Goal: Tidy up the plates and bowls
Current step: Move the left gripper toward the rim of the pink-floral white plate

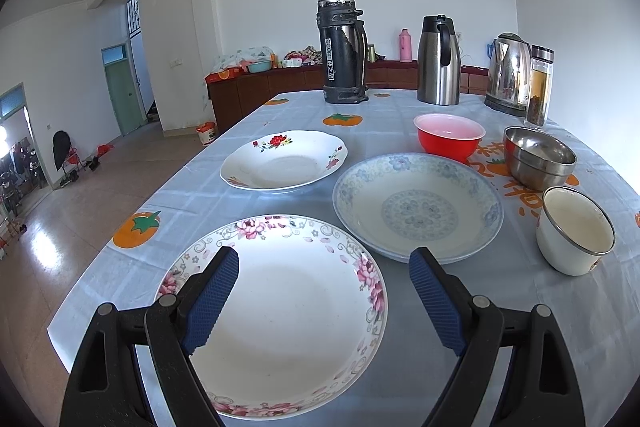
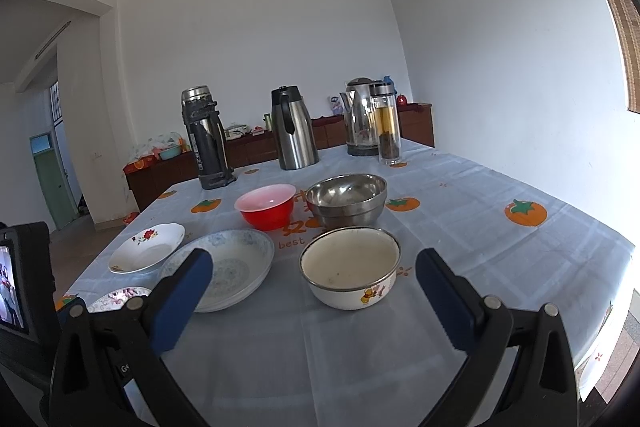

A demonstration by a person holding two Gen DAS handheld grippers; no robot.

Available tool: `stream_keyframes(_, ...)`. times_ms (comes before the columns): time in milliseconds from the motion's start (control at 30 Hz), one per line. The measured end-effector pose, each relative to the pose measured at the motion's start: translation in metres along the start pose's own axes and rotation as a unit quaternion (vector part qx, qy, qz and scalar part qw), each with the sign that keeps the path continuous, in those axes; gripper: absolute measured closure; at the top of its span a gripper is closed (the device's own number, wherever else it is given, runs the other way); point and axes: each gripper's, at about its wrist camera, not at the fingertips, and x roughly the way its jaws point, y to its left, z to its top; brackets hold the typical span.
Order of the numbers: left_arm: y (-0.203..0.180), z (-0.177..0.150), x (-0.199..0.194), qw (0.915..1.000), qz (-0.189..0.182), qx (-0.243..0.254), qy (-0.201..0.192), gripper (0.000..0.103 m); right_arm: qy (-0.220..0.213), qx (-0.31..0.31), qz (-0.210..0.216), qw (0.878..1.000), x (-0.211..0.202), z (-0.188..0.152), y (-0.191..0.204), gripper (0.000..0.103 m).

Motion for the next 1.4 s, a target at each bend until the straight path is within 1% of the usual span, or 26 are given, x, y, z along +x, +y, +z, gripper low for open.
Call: stream_keyframes(1400, 0.0028, -0.0003, 0.0052, 0.9999, -0.001, -0.007, 0.007, 0.014, 0.006, -0.007, -0.001, 1.0, 0.0066, -0.0012, 0.004, 0.0)
